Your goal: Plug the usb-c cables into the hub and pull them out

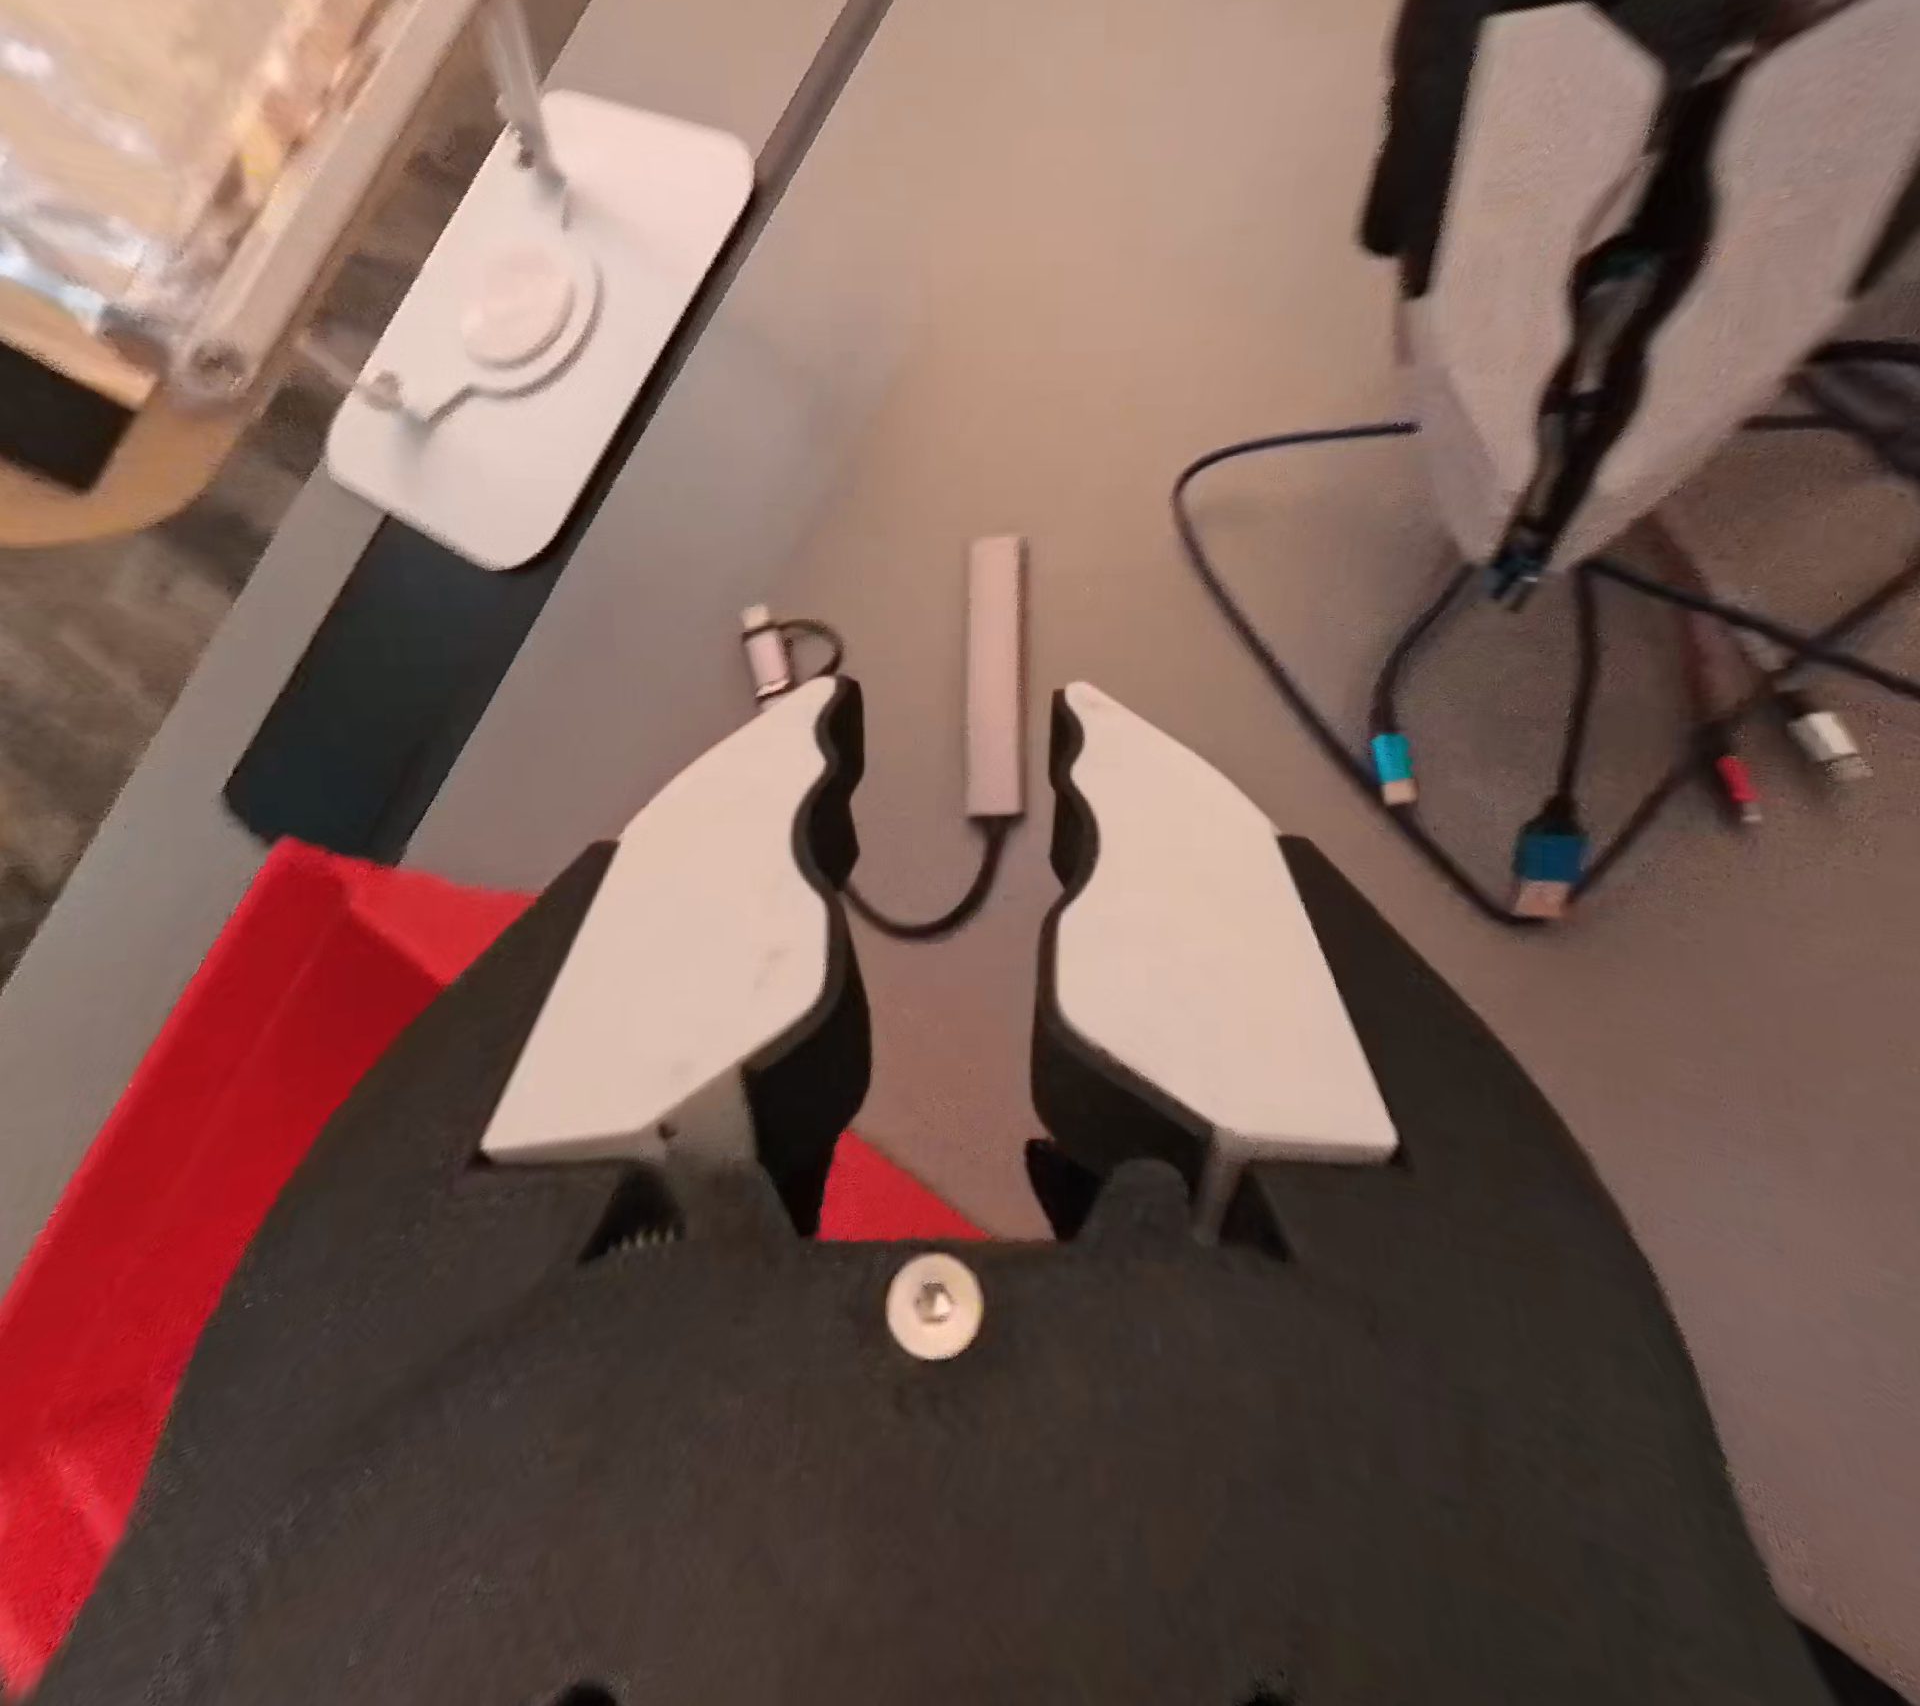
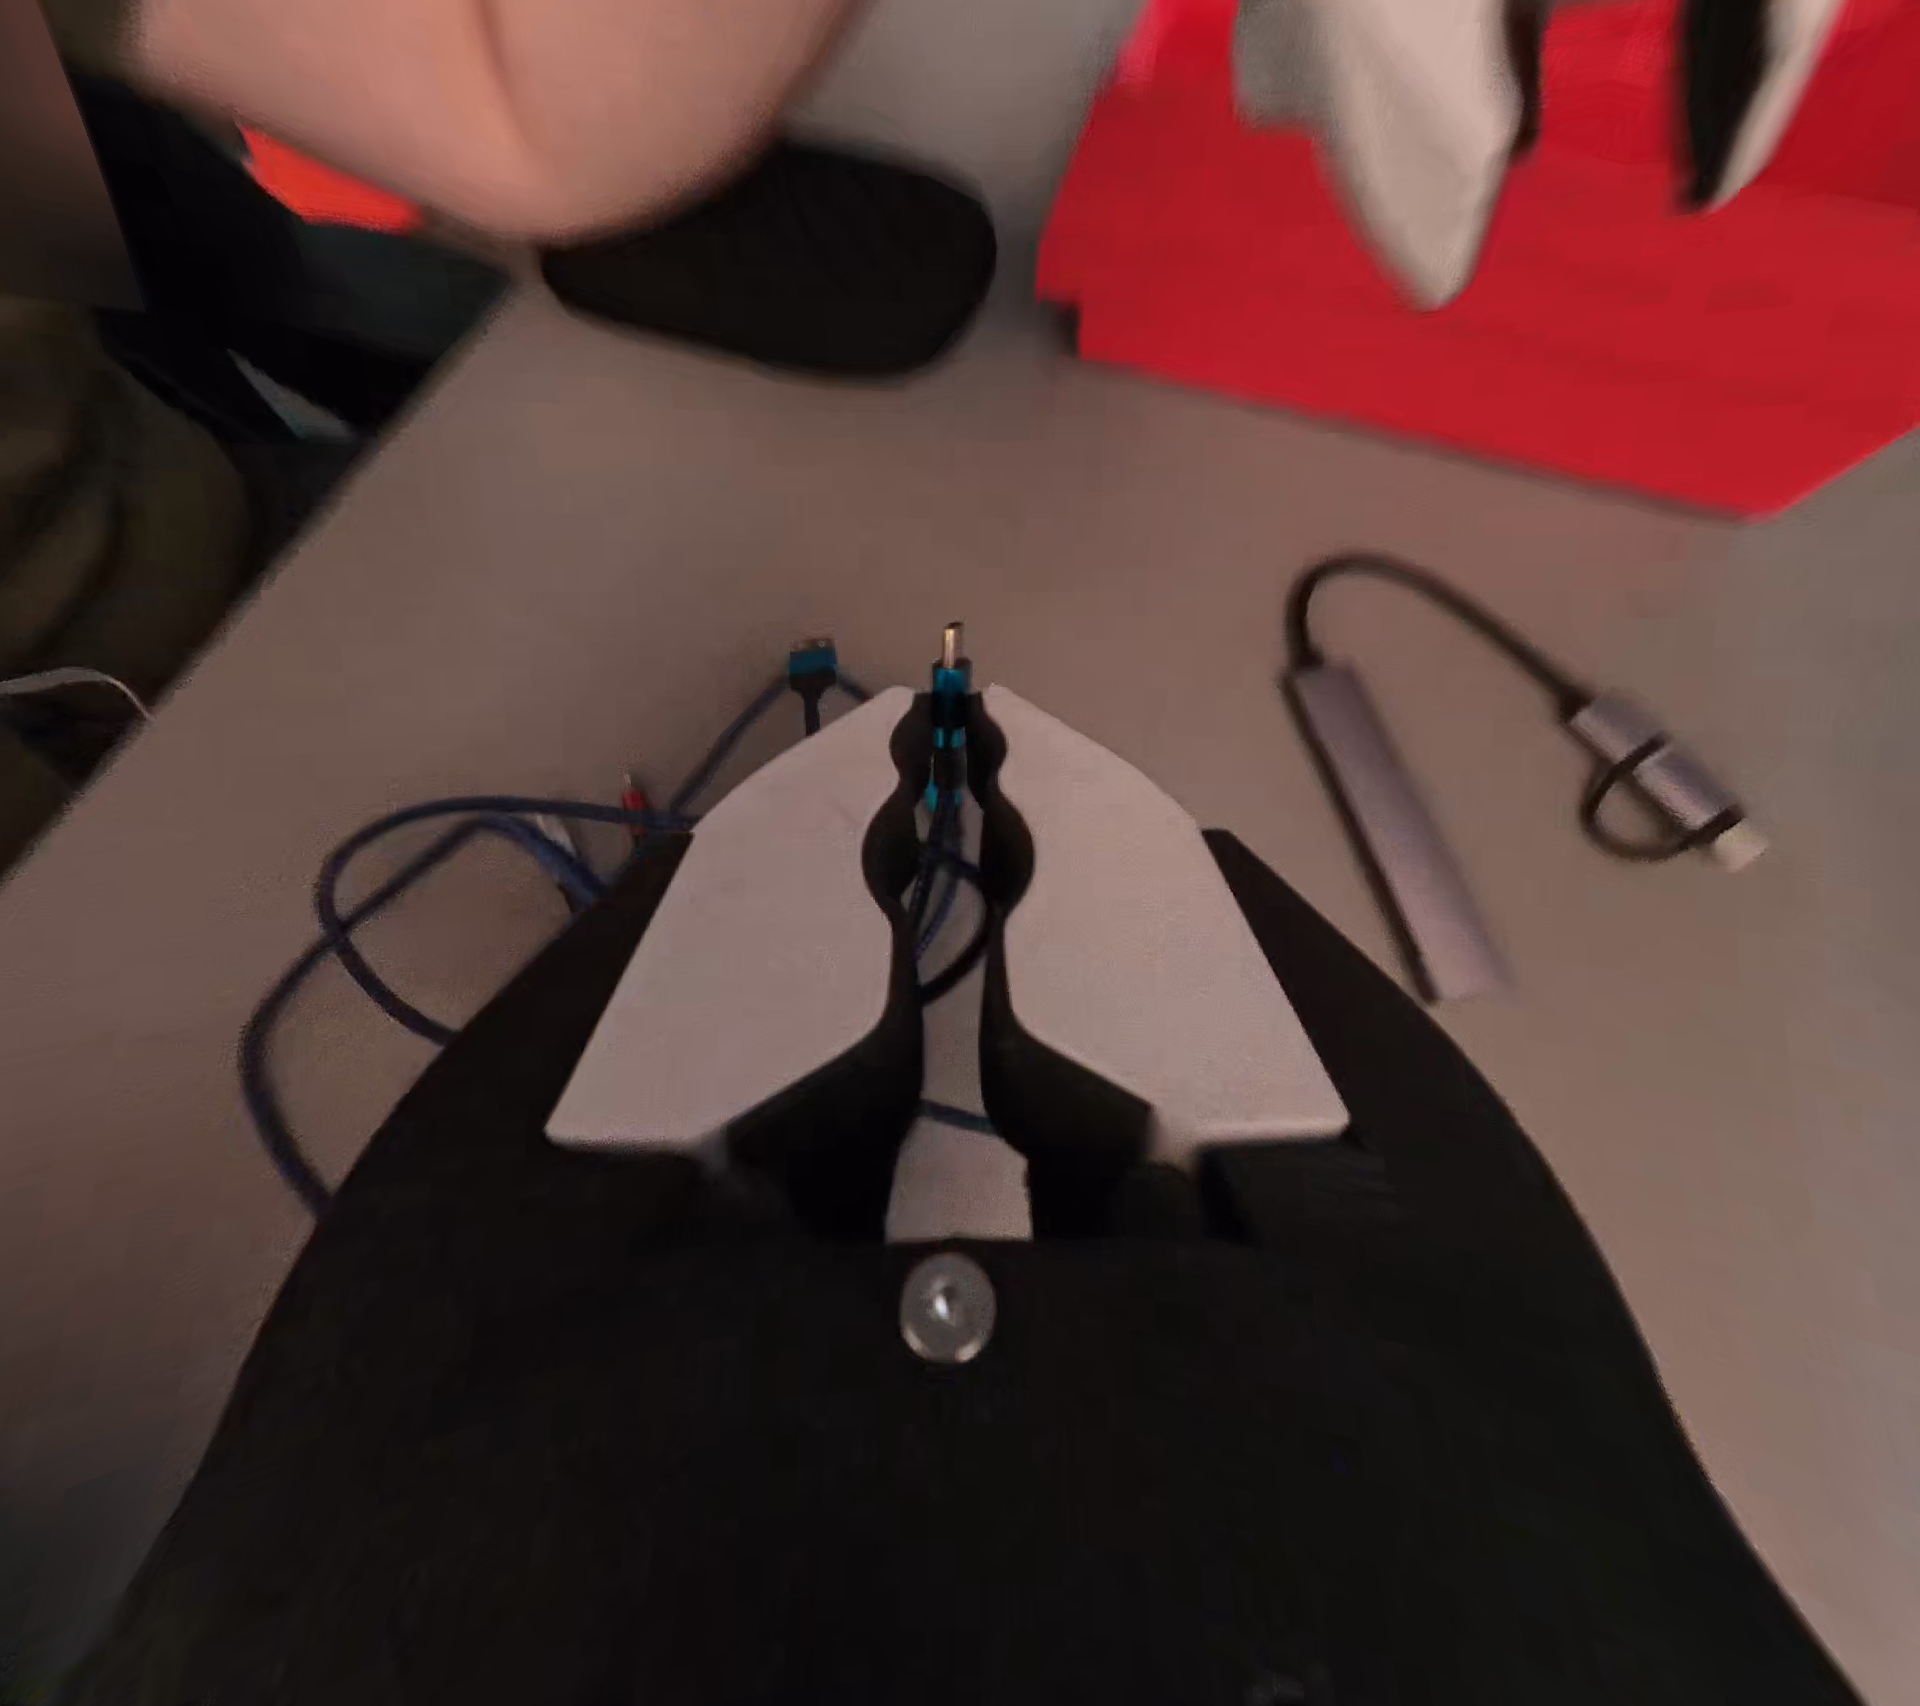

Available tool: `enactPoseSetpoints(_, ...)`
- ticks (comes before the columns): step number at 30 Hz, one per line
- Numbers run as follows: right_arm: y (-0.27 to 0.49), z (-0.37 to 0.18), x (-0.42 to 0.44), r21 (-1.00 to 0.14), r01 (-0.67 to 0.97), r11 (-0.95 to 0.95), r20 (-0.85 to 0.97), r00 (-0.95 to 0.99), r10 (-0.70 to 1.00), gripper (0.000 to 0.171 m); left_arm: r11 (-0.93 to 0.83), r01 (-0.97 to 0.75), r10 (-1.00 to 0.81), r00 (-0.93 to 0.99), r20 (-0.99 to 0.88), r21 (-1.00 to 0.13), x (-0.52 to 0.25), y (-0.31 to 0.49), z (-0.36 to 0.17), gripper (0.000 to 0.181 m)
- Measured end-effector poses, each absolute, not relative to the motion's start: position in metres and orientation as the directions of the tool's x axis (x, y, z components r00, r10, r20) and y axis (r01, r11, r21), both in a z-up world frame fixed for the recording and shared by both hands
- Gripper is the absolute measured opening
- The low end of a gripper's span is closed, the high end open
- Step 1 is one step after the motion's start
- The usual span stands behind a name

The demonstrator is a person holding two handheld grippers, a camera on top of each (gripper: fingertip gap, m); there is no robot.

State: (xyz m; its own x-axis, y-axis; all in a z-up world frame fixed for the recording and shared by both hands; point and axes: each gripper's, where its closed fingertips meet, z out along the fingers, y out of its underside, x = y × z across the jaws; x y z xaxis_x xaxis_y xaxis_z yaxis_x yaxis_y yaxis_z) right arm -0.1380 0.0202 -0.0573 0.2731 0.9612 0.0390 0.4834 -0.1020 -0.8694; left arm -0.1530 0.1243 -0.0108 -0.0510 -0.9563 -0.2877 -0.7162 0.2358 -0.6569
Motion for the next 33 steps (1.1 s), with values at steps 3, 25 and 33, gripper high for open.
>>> enactPoseSetpoints(3, 0.009, -0.014, -0.13, -0.94, 0.342, -0.016, 0.076, 0.254, 0.964, 0.007, 0.305, -0.573, -0.952, -0.205, -0.227, -0.761, -0.146, 0.083, 0.014, 0.033)
enactPoseSetpoints(25, 0.005, 0.053, -0.109, -0.952, 0.242, 0.188, 0.276, 0.41, 0.869, 0.007, 0.292, -0.383, -0.899, -0.422, -0.115, -0.876, -0.077, -0.005, -0.009, 0.003)
enactPoseSetpoints(33, 0.029, 0.072, -0.084, -0.972, 0.013, 0.234, 0.197, 0.589, 0.784, 0.032, -0.044, -0.265, -0.964, -0.241, 0.11, -0.963, -0.074, 0.025, 0.037, 0.002)
